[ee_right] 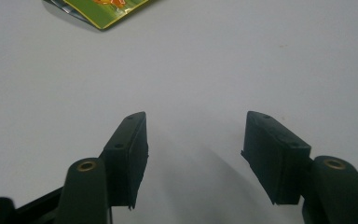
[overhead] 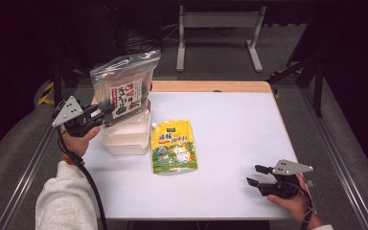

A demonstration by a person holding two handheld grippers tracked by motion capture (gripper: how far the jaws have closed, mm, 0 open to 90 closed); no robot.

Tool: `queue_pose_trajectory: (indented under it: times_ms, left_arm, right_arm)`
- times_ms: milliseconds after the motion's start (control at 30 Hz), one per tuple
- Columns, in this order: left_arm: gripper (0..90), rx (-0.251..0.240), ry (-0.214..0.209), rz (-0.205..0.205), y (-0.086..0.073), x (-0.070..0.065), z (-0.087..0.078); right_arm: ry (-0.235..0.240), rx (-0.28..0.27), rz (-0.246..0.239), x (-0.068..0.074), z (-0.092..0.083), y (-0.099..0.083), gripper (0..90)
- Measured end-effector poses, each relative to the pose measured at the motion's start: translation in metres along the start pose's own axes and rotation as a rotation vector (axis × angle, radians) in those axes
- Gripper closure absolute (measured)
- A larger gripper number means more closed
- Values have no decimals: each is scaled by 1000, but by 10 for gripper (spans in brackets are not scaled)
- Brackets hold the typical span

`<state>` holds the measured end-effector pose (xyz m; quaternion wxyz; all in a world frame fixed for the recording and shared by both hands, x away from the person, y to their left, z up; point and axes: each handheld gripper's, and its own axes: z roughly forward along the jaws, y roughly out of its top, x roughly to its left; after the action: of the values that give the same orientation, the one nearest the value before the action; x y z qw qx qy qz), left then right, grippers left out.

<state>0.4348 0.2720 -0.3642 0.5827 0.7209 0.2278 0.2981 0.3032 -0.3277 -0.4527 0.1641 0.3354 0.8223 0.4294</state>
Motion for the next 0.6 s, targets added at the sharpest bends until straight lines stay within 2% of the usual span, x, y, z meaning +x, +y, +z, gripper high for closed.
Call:
queue_pose_trajectory:
  times_ms: [133, 200, 300, 367, 467, 567, 600]
  left_arm:
    - [743, 7, 4, -19, -11, -1, 8]
    - [743, 2, 6, -41, -15, 1, 9]
    - [739, 44, 1, -42, -23, 1, 11]
    - [737, 71, 5, -27, -27, -2, 16]
    - [737, 72, -1, -22, -26, -4, 18]
    - [737, 64, 1, -40, -29, -2, 17]
    - [737, 66, 0, -58, -32, 0, 14]
  right_arm:
    - [1, 4, -4, 1, 1, 0, 398]
    - [7, 6, -6, 1, 2, 0, 398]
    - [11, 6, -9, 2, 2, 0, 398]
    - [7, 7, -12, 2, 2, 0, 397]
    - [9, 3, -9, 2, 2, 0, 393]
    - [12, 1, -11, 2, 1, 1, 392]
    - [13, -1, -11, 2, 1, 1, 392]
